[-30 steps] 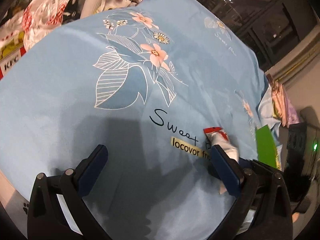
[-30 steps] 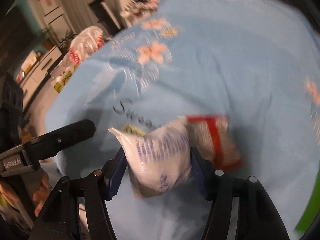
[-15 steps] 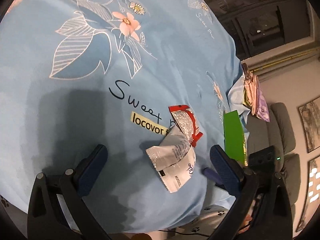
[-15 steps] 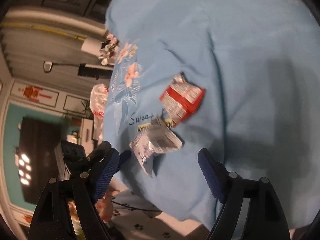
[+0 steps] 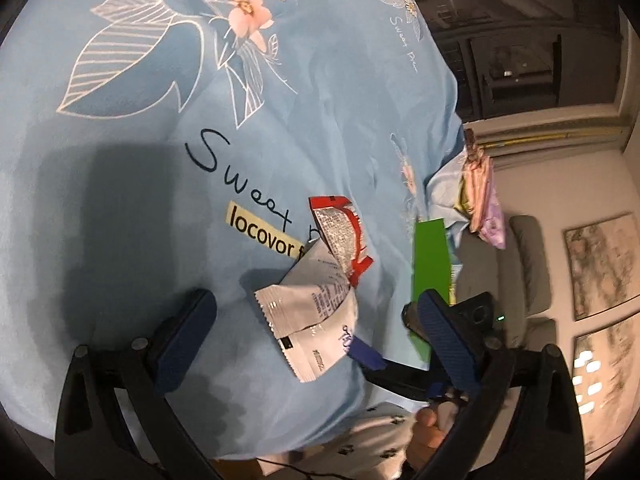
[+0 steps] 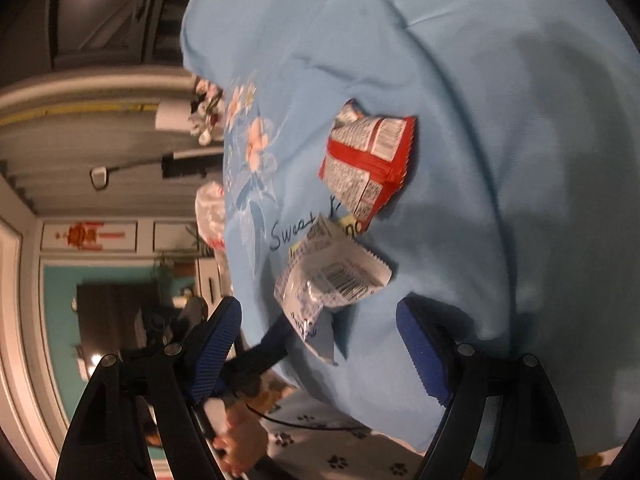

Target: Organize snacks

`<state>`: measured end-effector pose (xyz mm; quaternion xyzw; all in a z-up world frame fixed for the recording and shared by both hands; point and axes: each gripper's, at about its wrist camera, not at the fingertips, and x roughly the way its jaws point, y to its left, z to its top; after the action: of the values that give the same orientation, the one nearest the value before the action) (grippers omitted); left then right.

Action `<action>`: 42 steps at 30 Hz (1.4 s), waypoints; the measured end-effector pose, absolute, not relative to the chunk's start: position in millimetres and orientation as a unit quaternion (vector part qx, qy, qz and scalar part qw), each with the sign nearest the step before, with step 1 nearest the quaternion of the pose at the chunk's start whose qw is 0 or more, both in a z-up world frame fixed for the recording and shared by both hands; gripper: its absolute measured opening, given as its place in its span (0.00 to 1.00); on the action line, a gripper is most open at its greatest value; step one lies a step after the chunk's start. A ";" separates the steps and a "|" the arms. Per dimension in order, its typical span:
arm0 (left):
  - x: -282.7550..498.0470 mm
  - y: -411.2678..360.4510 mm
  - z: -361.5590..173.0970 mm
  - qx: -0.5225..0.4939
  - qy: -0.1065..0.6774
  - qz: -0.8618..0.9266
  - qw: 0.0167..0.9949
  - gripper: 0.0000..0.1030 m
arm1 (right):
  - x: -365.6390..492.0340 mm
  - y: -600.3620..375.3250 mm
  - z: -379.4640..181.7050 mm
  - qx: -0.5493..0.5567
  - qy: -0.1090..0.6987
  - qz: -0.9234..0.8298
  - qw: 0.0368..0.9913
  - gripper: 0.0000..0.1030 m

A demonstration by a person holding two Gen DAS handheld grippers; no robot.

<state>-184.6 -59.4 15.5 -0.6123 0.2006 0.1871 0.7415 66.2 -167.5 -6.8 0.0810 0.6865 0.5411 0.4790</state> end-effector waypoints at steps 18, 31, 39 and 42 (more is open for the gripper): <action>-184.5 -60.0 3.5 -0.590 0.214 0.207 0.750 0.36 | 59.4 -153.4 -12.1 0.072 0.660 0.527 0.530 0.39; -164.5 -79.1 45.6 -0.511 0.195 0.232 0.804 0.27 | 65.4 -166.7 24.7 0.076 0.602 0.547 0.576 0.36; -127.1 -83.2 78.9 -0.505 0.177 0.158 0.830 0.22 | 102.8 -202.4 71.4 0.121 0.560 0.553 0.605 0.36; -97.3 -90.5 95.4 -0.495 0.184 0.141 0.837 0.22 | 121.9 -217.2 86.2 0.139 0.545 0.548 0.619 0.36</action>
<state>-97.3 -90.5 95.4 -0.4954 0.1844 0.1414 0.8370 121.9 -217.2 86.2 0.1387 0.5448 0.5485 0.6190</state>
